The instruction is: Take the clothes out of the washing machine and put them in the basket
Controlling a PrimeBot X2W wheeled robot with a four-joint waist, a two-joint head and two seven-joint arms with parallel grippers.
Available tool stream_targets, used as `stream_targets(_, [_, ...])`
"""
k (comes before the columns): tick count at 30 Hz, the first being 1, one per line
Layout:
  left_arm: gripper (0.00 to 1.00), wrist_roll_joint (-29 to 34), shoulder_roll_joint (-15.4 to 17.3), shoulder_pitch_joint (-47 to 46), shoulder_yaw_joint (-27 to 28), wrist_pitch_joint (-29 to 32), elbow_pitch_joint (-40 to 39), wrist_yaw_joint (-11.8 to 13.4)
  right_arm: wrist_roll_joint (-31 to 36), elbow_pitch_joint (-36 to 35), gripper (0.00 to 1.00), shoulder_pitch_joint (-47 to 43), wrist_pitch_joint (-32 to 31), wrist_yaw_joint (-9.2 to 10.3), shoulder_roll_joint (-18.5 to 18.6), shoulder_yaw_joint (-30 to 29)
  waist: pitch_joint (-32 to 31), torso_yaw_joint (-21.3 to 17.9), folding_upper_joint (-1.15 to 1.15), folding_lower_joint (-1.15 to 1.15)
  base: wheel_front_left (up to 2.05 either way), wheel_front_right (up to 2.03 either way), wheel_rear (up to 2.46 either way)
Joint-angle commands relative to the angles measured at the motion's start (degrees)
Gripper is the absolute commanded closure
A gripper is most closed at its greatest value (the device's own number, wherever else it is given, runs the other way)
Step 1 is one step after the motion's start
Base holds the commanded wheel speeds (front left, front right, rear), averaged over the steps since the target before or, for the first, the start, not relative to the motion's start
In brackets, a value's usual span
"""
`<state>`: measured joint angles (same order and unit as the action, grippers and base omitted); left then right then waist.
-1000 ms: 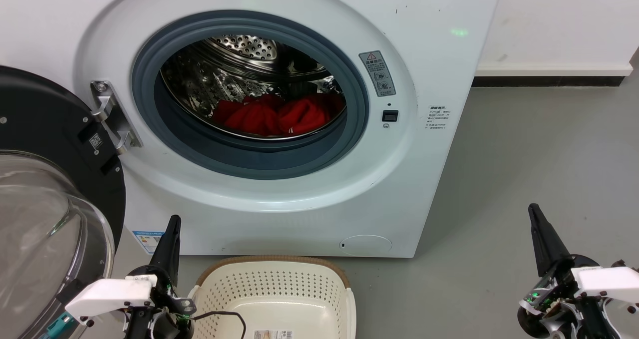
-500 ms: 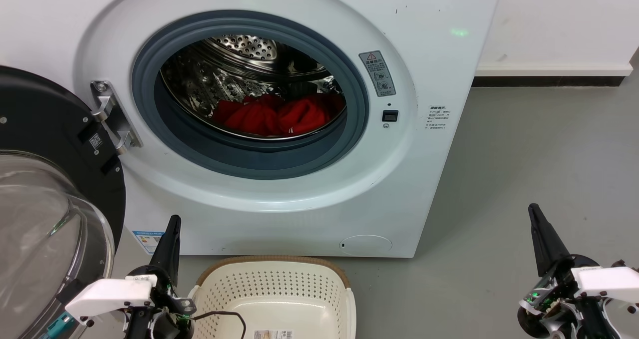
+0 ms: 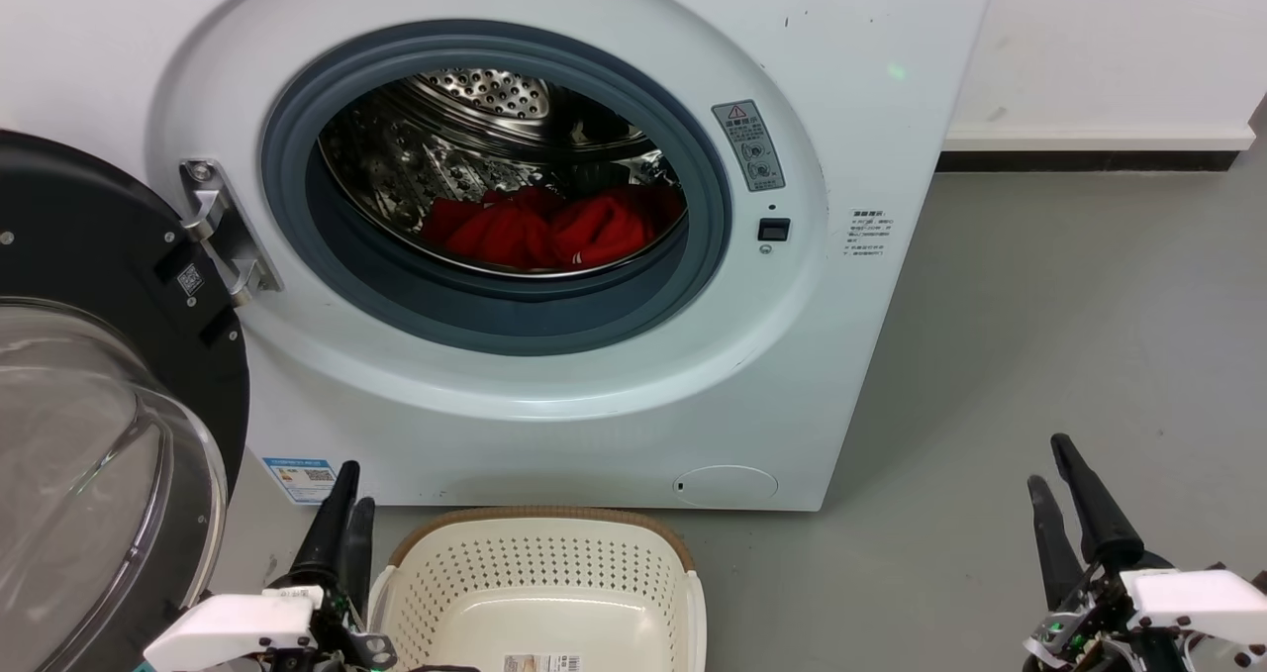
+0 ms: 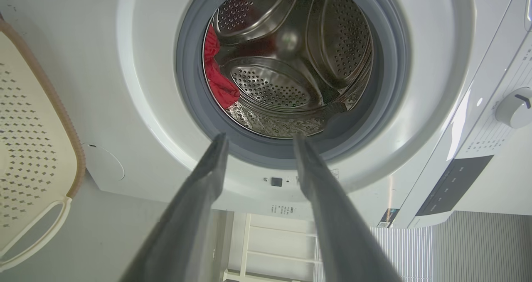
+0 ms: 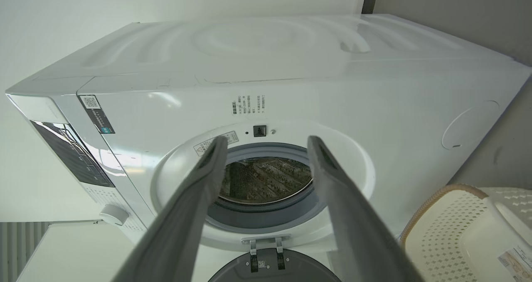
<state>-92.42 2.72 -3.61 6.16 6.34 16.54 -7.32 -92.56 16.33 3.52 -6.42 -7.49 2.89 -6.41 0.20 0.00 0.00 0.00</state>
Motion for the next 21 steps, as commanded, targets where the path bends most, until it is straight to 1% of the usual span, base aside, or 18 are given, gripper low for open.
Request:
stream_targets(1, [0.0,0.4,0.1,-0.6,-0.1,-0.8,-1.3,0.0,0.4,-1.1,0.0,0.7,0.7,0.0,0.0,0.3,0.0,0.0,0.0,0.0,0.0,0.0,0.0])
stream_targets(8, [0.0,1.7,0.1,0.1,-0.7,-2.8,-3.0,0.0,2.1,-1.9,0.0,0.1,2.8,0.0,0.0,0.5,0.1,0.0,0.0,0.0,0.0,0.0,0.0])
stream_targets(12, [0.0,4.0,0.1,0.5,0.4,-3.9,-2.9,0.0,4.0,-1.6,0.0,-0.1,3.9,0.0,0.1,0.2,0.1,0.0,0.0,0.0,0.0,0.0,0.0])
stream_targets(18, [0.0,7.8,0.1,0.4,2.8,-5.4,-2.8,-0.1,10.0,-1.1,0.0,0.2,5.4,0.0,0.1,-1.1,0.1,0.0,0.0,0.0,0.0,0.0,0.0])
stream_targets(21, [0.0,10.6,0.1,0.3,4.2,-6.1,-3.1,-0.1,14.5,-1.9,0.0,0.4,6.1,0.0,0.1,-1.8,0.1,0.0,0.0,0.0,0.0,0.0,0.0])
